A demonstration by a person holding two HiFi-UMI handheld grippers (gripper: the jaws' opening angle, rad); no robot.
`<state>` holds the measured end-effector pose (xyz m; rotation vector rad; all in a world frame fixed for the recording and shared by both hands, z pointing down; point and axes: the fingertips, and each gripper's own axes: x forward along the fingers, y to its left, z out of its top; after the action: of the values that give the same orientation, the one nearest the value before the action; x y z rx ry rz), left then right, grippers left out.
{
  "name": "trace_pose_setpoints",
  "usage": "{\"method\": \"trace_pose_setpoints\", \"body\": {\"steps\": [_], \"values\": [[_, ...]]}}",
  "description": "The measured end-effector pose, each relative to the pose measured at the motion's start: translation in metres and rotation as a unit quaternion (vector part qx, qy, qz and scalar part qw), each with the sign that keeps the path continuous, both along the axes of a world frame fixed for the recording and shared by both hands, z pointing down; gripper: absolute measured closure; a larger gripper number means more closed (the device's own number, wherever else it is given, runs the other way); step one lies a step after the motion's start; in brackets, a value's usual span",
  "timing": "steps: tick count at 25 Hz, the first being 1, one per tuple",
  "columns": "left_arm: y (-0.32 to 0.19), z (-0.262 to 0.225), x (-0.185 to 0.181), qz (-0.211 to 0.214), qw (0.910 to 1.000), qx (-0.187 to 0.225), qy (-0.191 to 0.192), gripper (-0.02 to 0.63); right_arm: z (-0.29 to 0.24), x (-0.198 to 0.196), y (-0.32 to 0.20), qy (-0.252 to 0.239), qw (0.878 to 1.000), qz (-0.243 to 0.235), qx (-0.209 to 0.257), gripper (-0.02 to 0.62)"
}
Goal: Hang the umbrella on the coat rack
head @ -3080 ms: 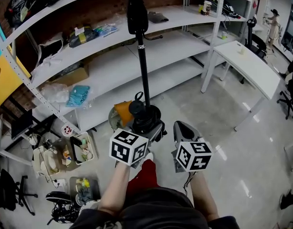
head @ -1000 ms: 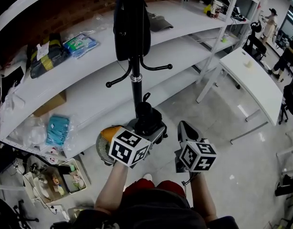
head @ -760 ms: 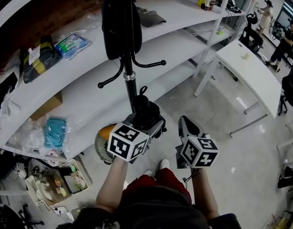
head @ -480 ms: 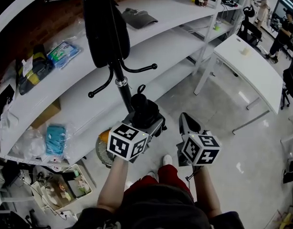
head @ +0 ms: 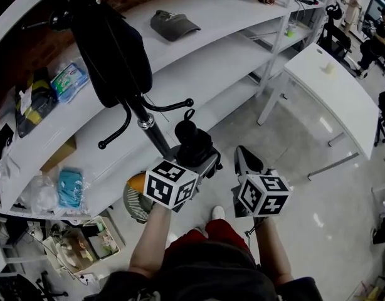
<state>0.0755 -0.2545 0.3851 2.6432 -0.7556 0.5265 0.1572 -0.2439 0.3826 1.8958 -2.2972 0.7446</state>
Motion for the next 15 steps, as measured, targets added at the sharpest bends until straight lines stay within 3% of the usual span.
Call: {"method": "trace_pose_setpoints", "body": {"steps": [15], "values": [[-0.043,0.023,0.015,-0.037,0.9989,-0.028,-0.003,0.403,0.019,0.015,-0.038,-0.01,0.999,-0.032,-0.025,0.577]]}}
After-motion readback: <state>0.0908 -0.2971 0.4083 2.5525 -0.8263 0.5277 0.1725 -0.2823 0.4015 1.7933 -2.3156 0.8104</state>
